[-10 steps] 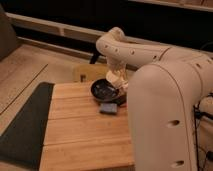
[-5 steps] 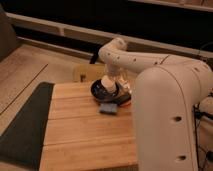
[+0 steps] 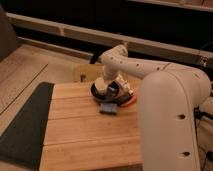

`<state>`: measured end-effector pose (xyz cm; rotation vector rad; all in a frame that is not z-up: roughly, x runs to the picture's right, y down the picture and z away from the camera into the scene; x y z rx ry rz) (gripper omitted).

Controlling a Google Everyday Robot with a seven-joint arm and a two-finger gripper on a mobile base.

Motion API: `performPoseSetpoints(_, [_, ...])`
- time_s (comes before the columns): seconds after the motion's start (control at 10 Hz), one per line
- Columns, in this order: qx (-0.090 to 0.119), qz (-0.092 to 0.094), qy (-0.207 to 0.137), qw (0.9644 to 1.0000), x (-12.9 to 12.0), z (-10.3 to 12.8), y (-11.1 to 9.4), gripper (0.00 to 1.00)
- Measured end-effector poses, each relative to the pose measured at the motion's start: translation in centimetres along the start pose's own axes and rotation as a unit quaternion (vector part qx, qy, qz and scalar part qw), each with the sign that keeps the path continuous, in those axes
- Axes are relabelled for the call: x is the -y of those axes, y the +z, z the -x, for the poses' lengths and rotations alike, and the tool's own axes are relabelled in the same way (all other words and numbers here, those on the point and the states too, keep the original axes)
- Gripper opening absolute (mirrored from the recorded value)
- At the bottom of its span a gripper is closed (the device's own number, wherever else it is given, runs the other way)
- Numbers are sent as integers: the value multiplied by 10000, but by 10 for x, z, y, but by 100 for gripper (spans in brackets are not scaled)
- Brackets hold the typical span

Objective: Place the ceramic cup in the ceramic bowl

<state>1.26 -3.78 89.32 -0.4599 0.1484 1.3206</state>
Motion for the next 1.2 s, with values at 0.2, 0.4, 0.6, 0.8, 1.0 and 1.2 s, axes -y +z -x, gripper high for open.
performPoseSetpoints(0.2, [10, 47, -4, 10000, -1, 0, 0, 30])
performPoseSetpoints(0.4, [9, 52, -12, 10000, -3, 0, 1, 30])
performPoseSetpoints(0.6, [9, 51, -13, 10000, -3, 0, 1, 48])
performPoseSetpoints(0.8, [9, 51, -15, 10000, -3, 1, 1, 69])
performPoseSetpoints(1.0, [9, 50, -15, 10000, -3, 1, 1, 80])
performPoseSetpoints(1.2, [10, 49, -14, 10000, -3, 1, 1, 80])
